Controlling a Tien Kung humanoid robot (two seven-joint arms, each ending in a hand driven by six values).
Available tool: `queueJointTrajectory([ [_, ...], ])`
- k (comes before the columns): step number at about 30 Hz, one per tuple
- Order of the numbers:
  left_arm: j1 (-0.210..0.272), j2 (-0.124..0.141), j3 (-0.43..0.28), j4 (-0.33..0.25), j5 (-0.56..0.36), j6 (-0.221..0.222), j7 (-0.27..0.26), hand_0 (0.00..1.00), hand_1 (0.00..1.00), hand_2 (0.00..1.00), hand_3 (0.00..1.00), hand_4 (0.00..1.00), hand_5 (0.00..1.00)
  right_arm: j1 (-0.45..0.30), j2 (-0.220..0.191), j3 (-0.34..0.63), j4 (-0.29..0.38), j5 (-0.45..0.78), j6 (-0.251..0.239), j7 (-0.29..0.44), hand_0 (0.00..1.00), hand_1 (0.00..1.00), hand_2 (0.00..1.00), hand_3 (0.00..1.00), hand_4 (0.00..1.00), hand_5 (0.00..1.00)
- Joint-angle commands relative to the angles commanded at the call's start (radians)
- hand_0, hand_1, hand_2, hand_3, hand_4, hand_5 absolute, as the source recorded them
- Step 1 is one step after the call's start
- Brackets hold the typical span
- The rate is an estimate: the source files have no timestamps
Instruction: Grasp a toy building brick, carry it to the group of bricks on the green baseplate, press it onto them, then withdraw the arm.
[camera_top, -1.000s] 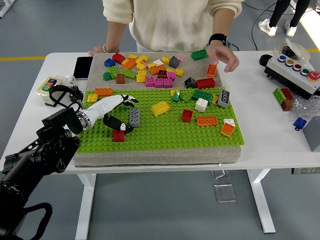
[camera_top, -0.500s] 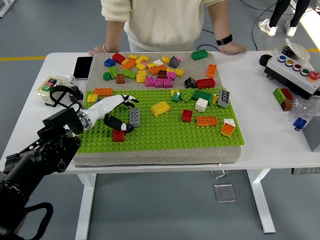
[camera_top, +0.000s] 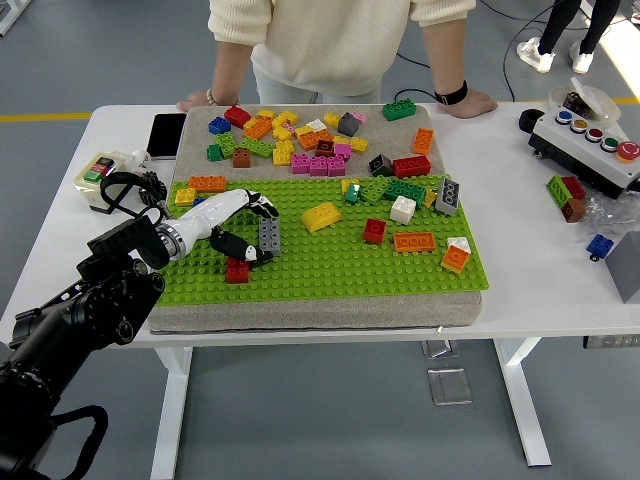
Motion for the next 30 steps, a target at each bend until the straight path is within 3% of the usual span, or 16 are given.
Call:
queueJointTrajectory([
  [12, 0.001, 0.001, 0.006, -0.003, -0.007, 0.005, -0.003, 0.749, 0.699, 0.622, 0.572, 0.729, 0.099, 0.001, 0.0, 0.003, 0.0, 0.001, -0.001, 0.002, 0.724, 0.639, 0.682, 0.611, 0.944, 0.492],
  [25, 0.016, 0.021, -0.019, -0.074, -0.031, -0.022, 0.002, 0.749, 0.693, 0.619, 0.569, 0.724, 0.1, 0.0, 0.0, 0.004, 0.0, -0.001, -0.003, 0.005, 0.726, 0.639, 0.682, 0.611, 0.945, 0.493],
  [30, 0.039, 0.045, -0.014, -0.128, -0.054, -0.04, 0.006, 0.747, 0.692, 0.62, 0.57, 0.731, 0.1, -0.004, -0.001, 0.007, 0.0, -0.004, -0.001, 0.005, 0.724, 0.639, 0.682, 0.611, 0.944, 0.493],
])
